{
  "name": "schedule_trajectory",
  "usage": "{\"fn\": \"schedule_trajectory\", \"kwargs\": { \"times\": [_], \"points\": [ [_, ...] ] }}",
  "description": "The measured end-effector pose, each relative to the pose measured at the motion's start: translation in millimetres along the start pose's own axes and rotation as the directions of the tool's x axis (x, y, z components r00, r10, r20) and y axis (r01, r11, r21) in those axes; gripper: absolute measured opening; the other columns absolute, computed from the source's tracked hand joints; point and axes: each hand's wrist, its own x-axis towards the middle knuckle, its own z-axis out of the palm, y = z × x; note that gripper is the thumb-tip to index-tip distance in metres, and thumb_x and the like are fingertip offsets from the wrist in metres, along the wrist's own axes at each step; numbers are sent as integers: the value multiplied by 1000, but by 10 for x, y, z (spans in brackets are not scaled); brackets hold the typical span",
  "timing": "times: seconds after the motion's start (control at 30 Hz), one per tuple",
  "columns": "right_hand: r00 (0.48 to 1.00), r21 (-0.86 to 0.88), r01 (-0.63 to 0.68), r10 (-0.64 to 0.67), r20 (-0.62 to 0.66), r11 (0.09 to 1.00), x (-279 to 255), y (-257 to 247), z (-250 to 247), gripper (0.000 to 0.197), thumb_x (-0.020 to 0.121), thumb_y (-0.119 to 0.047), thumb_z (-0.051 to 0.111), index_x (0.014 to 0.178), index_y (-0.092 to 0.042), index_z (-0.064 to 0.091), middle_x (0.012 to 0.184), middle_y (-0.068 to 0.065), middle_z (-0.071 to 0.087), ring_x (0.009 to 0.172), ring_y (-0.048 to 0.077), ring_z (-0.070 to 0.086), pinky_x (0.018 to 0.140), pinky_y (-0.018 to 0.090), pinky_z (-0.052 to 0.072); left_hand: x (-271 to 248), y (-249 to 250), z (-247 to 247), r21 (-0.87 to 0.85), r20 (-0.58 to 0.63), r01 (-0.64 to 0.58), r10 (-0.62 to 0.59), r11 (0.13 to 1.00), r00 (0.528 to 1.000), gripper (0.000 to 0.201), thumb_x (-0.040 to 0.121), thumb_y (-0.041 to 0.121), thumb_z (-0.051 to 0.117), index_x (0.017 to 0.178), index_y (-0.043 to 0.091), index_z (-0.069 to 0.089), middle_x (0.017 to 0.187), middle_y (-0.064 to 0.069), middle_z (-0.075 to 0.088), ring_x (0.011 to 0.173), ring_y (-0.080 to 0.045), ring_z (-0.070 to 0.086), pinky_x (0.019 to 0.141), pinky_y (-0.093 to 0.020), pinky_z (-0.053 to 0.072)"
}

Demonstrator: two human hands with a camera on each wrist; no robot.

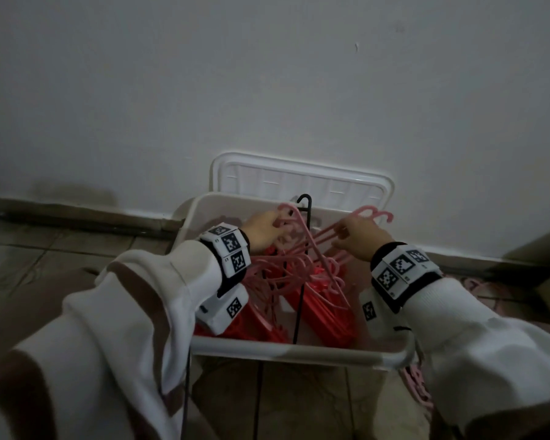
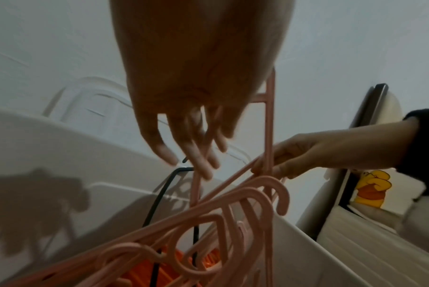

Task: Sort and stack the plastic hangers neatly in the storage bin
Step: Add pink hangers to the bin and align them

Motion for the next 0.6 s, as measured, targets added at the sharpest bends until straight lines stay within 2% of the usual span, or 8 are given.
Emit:
{"fn": "schedule_trajectory", "kwargs": {
  "times": [0.13,0.2,0.27,0.33,0.37,0.43,0.5,0.6],
  "points": [
    [981,169,9,-41,189,986,12,13,29,40,78,-14,71,114,-5,55,107,8,64,89,16,63,69,15,50,64,75,22,-221,-201,64,-110,973,973,18,95,1,44,103,-4,59,73,-4,61,54,-11,58,43,-13,46],
    [948,152,70,-113,296,986,4,15,41,31,82,-15,67,110,-6,57,108,8,65,92,16,62,74,18,51,102,78,-39,-118,-213,91,-114,989,970,16,92,-1,47,100,-5,60,84,-10,67,70,-23,64,61,-26,56],
    [894,180,122,-187,407,976,-11,1,17,27,86,-19,64,110,-8,60,103,7,67,82,11,62,73,18,50,125,53,-175,84,-138,124,-112,989,984,24,87,-5,48,105,-1,62,96,-14,68,87,-29,64,74,-38,56],
    [810,347,81,-265,524,934,-42,-35,-35,28,88,-14,60,115,-8,58,94,7,67,67,4,63,60,14,47,107,28,-349,207,-46,162,-156,965,987,33,84,-10,44,113,1,58,101,-14,66,95,-28,61,71,-32,51],
    [765,438,50,-316,561,898,-60,-74,-77,25,89,-10,57,114,-9,56,90,7,67,62,2,64,54,12,45,97,6,-452,222,-70,183,-171,958,983,35,84,-11,44,115,1,56,104,-15,66,97,-28,60,72,-28,48],
    [723,590,18,-418,549,807,-97,-170,-189,17,91,-5,52,106,-14,52,89,6,66,56,3,65,52,12,46,83,-51,-638,151,-223,208,-171,966,960,33,84,-11,43,112,2,55,106,-16,67,90,-27,61,72,-26,46],
    [750,676,36,-467,469,736,-104,-259,-328,16,92,-3,50,106,-11,50,87,6,66,54,5,66,53,13,48,69,-76,-737,75,-293,206,-176,976,940,27,86,-7,42,108,4,55,101,-15,68,71,-20,59,65,-25,46],
    [777,711,102,-502,380,696,-97,-342,-569,24,91,-8,53,114,-8,51,81,-3,70,59,8,67,59,16,52,63,5,-704,100,-111,181,-170,978,979,23,90,3,50,112,4,56,97,-14,68,70,-18,62,65,-27,45]
  ]
}}
